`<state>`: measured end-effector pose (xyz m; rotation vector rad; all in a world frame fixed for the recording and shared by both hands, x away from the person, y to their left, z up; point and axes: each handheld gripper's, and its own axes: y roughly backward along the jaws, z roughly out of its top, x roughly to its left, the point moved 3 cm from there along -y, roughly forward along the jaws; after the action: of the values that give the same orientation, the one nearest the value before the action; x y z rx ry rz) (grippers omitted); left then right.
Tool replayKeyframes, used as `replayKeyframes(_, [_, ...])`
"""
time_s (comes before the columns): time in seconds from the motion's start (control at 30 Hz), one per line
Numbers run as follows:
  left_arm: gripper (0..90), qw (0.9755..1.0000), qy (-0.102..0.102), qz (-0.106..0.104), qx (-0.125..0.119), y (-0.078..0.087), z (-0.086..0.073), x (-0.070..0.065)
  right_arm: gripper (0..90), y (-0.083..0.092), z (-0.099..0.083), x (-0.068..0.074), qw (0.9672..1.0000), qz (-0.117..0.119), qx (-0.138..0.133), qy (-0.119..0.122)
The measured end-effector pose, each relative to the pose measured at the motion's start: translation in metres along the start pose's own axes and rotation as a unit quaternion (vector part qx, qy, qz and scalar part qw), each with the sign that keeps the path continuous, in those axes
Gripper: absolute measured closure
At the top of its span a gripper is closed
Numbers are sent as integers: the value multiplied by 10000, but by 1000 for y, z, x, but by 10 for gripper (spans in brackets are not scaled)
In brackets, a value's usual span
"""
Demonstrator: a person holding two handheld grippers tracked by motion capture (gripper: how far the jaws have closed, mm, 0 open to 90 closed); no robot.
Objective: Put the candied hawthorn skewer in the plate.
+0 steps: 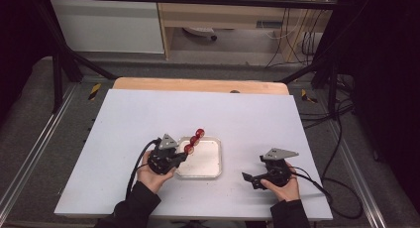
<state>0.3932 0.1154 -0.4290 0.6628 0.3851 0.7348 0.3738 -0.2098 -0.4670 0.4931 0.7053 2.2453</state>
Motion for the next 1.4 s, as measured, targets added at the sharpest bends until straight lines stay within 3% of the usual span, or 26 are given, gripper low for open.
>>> replayKeyframes(0.43, [877, 9983, 19, 54, 585, -21, -2, -1, 13, 5, -11, -4, 10000, -48, 50, -51])
replayKeyframes(0.6, [876, 9965, -54, 106, 829, -23, -4, -4, 13, 7, -10, -4, 10000, -12, 5, -68])
replayKeyframes(0.73, [875, 9953, -2, 169, 956, -27, -5, -6, 13, 9, -11, -3, 9999, -3, 12, -121])
replayKeyframes(0.9, [875, 9923, -15, 282, 1203, -33, -5, -9, 13, 9, -10, -4, 10000, 5, -16, -89])
replayKeyframes(1.17, [868, 9924, -51, 292, 1191, -35, -5, -10, 13, 9, -11, -4, 10000, 11, -22, -92])
replayKeyframes(1.4, [781, 9936, -196, 221, 1088, -32, -6, -11, 13, 9, -10, -3, 9999, 16, -23, -108])
